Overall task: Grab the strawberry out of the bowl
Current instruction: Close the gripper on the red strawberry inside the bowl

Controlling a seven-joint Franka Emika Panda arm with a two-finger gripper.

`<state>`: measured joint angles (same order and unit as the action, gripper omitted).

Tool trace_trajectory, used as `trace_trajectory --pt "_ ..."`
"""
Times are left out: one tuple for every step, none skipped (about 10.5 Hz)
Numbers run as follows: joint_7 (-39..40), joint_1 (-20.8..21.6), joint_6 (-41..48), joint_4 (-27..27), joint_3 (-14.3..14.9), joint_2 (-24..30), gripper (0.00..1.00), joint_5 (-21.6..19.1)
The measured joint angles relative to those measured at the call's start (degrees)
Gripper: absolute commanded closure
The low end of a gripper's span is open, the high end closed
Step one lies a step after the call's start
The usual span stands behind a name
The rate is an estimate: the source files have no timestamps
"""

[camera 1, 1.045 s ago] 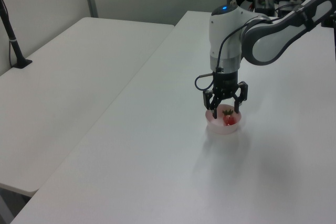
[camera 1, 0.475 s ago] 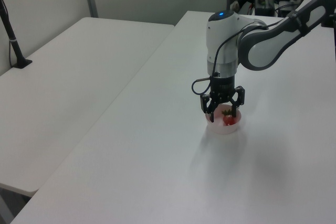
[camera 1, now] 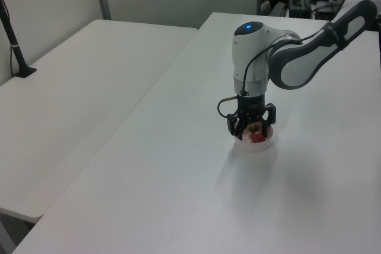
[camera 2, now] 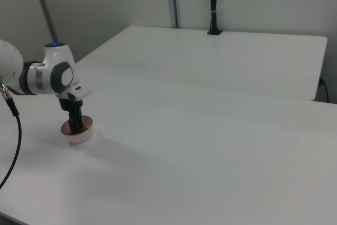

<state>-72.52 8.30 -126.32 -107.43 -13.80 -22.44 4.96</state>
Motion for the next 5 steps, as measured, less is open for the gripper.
trace_trajectory --pt "0.0 0.0 -0.5 0.1 0.0 -0.1 0.51 0.2" --pt "0.0 0.0 -0.5 0.3 0.0 -0.1 0.53 0.2" --pt "0.0 0.0 -0.5 0.5 0.0 -0.1 0.54 0.2" --pt "0.4 0.0 -0.5 0.7 0.0 -0.1 0.54 0.3" --pt "1.3 0.0 -0.5 0.9 0.0 -0.1 0.54 0.3"
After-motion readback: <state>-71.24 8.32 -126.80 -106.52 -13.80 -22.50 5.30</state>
